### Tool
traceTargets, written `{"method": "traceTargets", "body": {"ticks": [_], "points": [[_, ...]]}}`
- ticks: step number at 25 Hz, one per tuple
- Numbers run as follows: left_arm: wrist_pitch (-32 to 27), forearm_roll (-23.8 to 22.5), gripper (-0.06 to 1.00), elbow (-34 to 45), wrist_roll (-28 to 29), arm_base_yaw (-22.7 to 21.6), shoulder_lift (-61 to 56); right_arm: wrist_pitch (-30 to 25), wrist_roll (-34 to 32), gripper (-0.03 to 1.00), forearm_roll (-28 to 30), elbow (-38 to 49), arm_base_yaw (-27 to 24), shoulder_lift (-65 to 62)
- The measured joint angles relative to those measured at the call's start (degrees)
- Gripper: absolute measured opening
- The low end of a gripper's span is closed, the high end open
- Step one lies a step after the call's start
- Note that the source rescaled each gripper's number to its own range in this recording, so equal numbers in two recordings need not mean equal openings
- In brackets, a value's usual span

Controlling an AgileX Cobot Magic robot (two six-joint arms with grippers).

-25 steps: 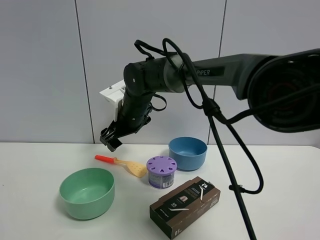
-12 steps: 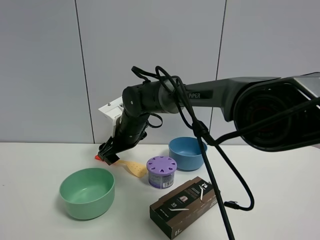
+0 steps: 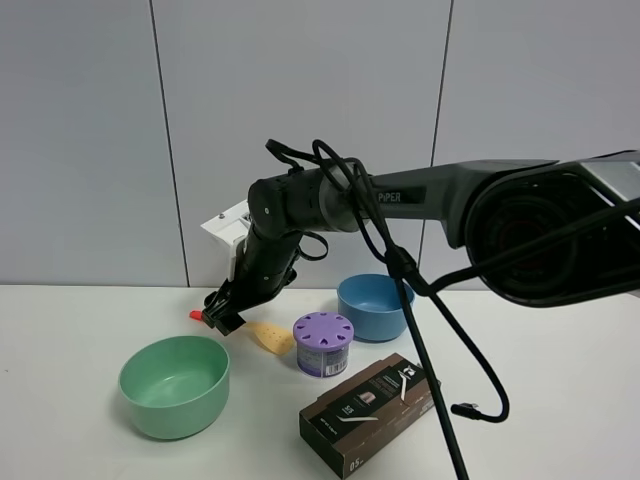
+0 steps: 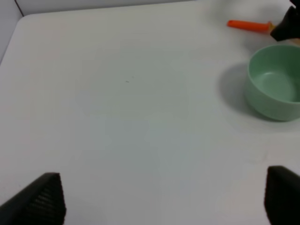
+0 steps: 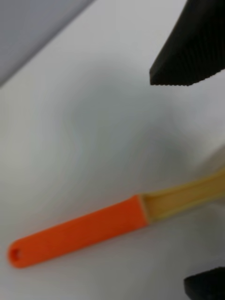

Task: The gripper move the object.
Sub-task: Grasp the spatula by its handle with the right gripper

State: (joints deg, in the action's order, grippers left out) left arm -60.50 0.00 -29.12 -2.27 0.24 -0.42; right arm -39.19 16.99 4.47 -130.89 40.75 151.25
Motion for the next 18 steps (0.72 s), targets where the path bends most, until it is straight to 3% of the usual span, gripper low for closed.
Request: {"method": "traceTargets", "body": {"ticks": [8, 13, 18], "points": [[0.0, 0.0, 1.0, 0.0, 0.0, 0.0, 0.0, -1.2, 0.0, 0.82, 0.0, 0.0, -0.1, 1.0], [0.0, 0.0, 1.0, 0.0, 0.0, 0.0, 0.0, -1.1, 0.0, 0.64, -0.4, 0.0, -0.1, 1.3], [0.0, 0.0, 1.0, 0.0, 0.0, 0.0, 0.0, -0.9, 0.0, 0.52, -0.6, -0.2, -0.1, 1.5]]}}
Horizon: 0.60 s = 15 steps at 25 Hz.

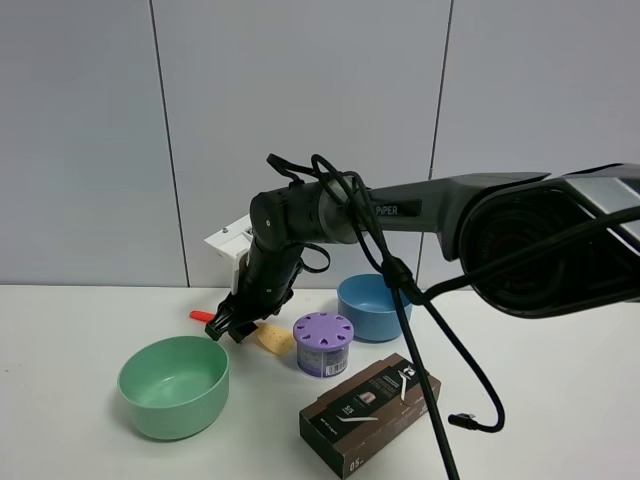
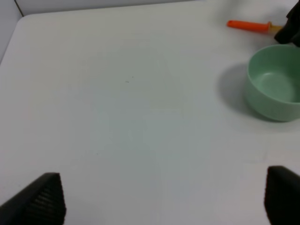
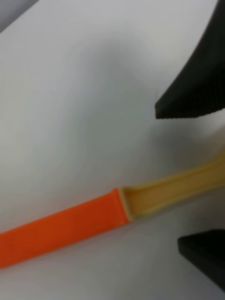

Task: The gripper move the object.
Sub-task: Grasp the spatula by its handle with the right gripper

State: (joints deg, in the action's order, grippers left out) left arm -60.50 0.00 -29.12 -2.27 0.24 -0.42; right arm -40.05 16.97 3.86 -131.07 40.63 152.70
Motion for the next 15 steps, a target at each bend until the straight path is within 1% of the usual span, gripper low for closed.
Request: {"method": "traceTargets", "body": {"ticks": [3, 11, 13, 15], "points": [[0.0, 0.0, 1.0, 0.0, 0.0, 0.0, 0.0, 0.0, 0.0, 0.49, -0.3, 0.0, 0.0, 0.0], [0.0, 0.0, 1.0, 0.0, 0.0, 0.0, 0.0, 1.2, 0.0, 0.47, -0.8, 0.0, 0.0, 0.1], [0.0, 0.0, 1.0, 0.0, 0.0, 0.0, 0.0, 1.5, 0.0, 0.41, -0.8, 0.0, 0.0, 0.2], [0.0, 0.0, 1.0, 0.0, 0.0, 0.0, 0.0, 1.8, 0.0, 0.33, -0.8, 0.0, 0.0, 0.2]]}}
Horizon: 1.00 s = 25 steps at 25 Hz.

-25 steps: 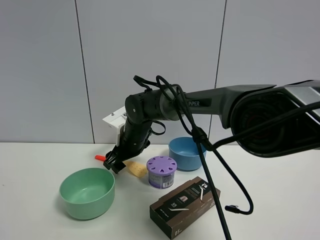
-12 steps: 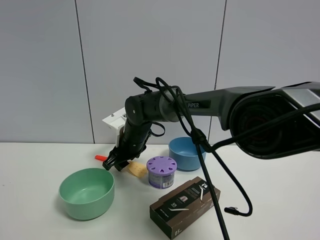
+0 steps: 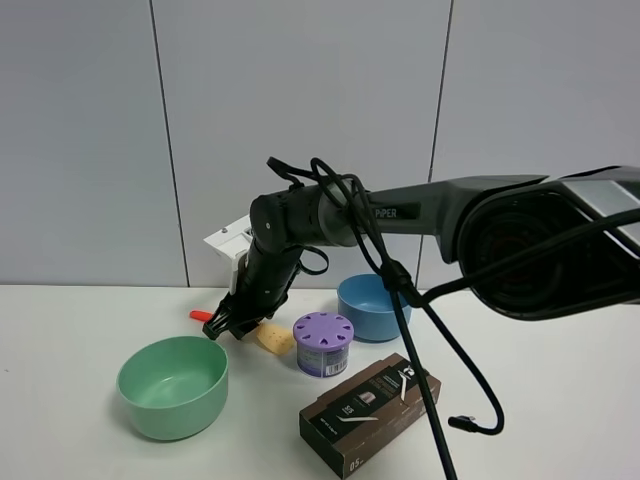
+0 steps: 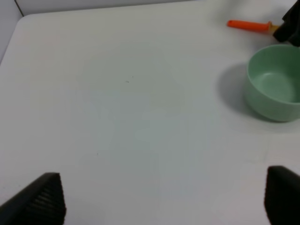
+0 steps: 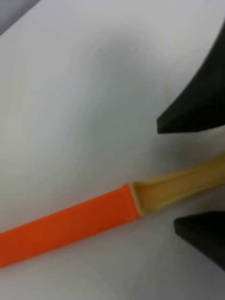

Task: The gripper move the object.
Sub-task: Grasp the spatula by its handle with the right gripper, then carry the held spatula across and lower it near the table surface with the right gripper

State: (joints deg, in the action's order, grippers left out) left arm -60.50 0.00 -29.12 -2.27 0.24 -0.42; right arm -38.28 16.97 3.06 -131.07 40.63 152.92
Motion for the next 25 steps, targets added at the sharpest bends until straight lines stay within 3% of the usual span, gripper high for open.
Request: {"method": "traceTargets", "body": {"ticks": [12, 25], "points": [[0.0, 0.0, 1.0, 0.0, 0.0, 0.0, 0.0, 1.2, 0.0, 0.01, 0.1, 0.0, -0.3, 0.4], [0.0, 0.0, 1.0, 0.0, 0.0, 0.0, 0.0, 4.3, 0.1, 0.0, -2.3, 0.0, -0.5, 0.2]]}}
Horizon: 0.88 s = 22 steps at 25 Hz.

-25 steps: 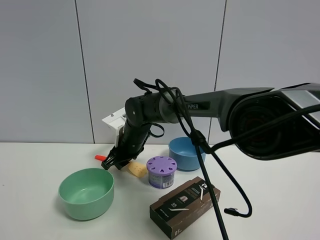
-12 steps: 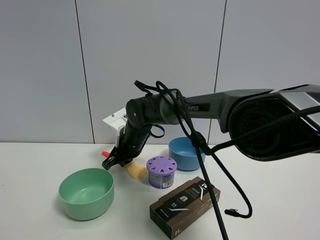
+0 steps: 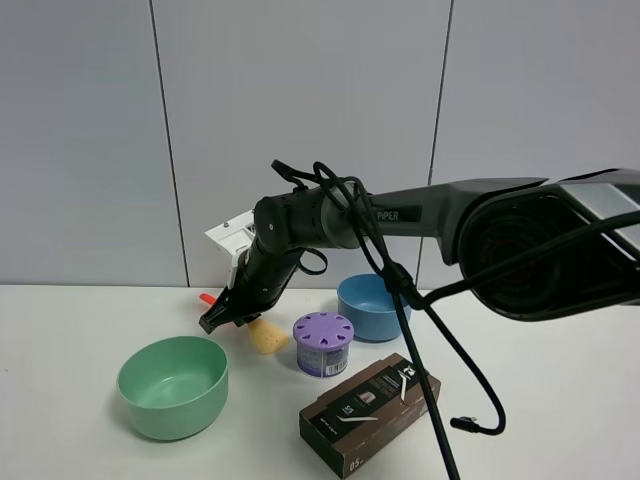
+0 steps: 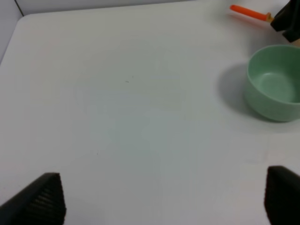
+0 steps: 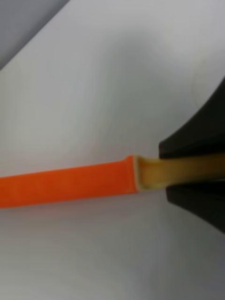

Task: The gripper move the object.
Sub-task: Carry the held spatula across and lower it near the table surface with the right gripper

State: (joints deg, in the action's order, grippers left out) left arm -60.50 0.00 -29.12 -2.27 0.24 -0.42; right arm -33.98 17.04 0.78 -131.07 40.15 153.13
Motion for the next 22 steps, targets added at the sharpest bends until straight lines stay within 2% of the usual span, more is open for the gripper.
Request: {"method": "traceTargets", "body": {"ticks": [15, 19, 22], "points": [[0.0, 0.0, 1.0, 0.0, 0.0, 0.0, 0.0, 0.6, 0.3, 0.0, -5.9, 0.0, 0.0, -13.0], [0.0, 0.0, 1.0, 0.0, 0.0, 0.0, 0.0, -4.9, 1.1, 0.0, -5.7, 0.0, 0.1, -19.1], [0.0, 0.0, 1.0, 0.0, 0.0, 0.0, 0.0, -11.1, 1.6, 0.0, -3.9, 0.0, 0.5, -23.9]]}}
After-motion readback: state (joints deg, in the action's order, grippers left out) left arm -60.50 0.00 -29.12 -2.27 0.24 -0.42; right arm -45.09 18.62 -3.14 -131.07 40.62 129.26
